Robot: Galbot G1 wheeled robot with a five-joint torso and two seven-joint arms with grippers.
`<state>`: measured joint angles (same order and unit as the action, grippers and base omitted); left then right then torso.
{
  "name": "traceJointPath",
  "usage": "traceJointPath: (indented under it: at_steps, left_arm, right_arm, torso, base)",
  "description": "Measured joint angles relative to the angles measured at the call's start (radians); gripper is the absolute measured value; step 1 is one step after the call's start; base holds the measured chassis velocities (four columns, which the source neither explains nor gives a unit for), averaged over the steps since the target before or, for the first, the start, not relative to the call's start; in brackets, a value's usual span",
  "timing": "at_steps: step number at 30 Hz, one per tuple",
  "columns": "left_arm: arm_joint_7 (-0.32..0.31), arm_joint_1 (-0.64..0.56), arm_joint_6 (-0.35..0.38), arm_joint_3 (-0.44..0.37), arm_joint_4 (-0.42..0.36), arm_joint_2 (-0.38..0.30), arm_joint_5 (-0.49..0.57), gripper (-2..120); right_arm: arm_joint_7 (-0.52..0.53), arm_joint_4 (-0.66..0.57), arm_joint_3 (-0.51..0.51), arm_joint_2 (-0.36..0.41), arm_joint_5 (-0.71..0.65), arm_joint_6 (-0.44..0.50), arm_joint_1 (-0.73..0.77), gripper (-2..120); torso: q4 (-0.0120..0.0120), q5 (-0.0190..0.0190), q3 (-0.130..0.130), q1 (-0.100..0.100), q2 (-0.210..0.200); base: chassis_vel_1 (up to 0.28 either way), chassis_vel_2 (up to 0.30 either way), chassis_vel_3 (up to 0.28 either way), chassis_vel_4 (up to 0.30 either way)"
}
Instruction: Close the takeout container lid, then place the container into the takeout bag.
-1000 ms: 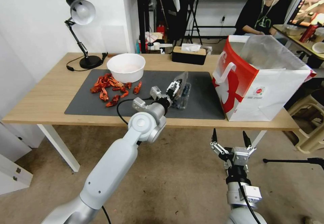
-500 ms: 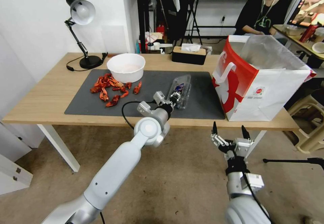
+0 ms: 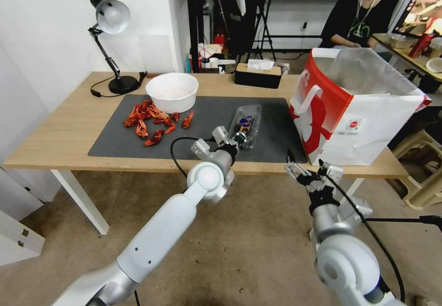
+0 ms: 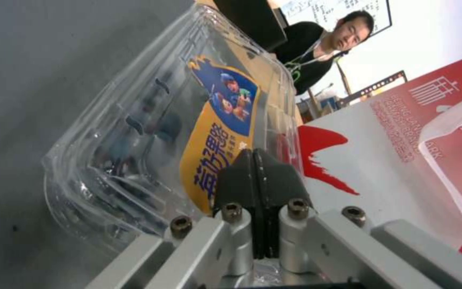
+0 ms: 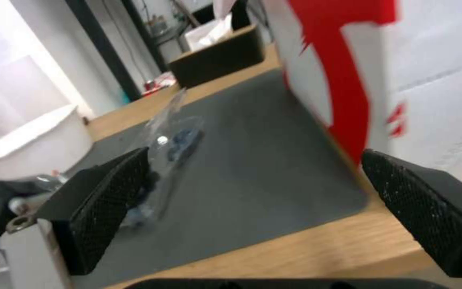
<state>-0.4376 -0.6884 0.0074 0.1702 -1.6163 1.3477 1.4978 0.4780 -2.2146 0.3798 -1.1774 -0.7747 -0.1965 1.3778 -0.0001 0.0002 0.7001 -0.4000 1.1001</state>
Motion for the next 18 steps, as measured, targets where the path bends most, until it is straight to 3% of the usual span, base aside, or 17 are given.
traceJointPath:
  at_steps: [3, 7, 18]
  left_arm:
    - [-0.003, 0.0, 0.003, 0.005, -0.001, -0.006, -0.009, 0]
    - [-0.005, 0.001, 0.004, 0.008, 0.002, -0.007, -0.016, 0]
    - [-0.005, 0.001, 0.006, 0.018, 0.013, -0.013, -0.037, 0]
  right_arm:
    - [0.033, 0.028, -0.017, 0.036, -0.178, -0.04, -0.099, 99]
    - [0.064, 0.078, -0.052, 0.061, -0.307, -0.057, -0.204, 99]
    - [0.12, 0.244, -0.177, 0.066, -0.464, -0.07, -0.437, 99]
  torso:
    - [0.0001, -0.0001, 0.0, 0.0, 0.0]
    - [0.0, -0.0002, 0.0, 0.0, 0.0]
    - [0.0001, -0.0003, 0.0, 0.0, 0.0]
  base:
    - [0.0, 0.0, 0.0, 0.0]
    - [0.0, 0.0, 0.0, 0.0]
    - [0.0, 0.0, 0.0, 0.0]
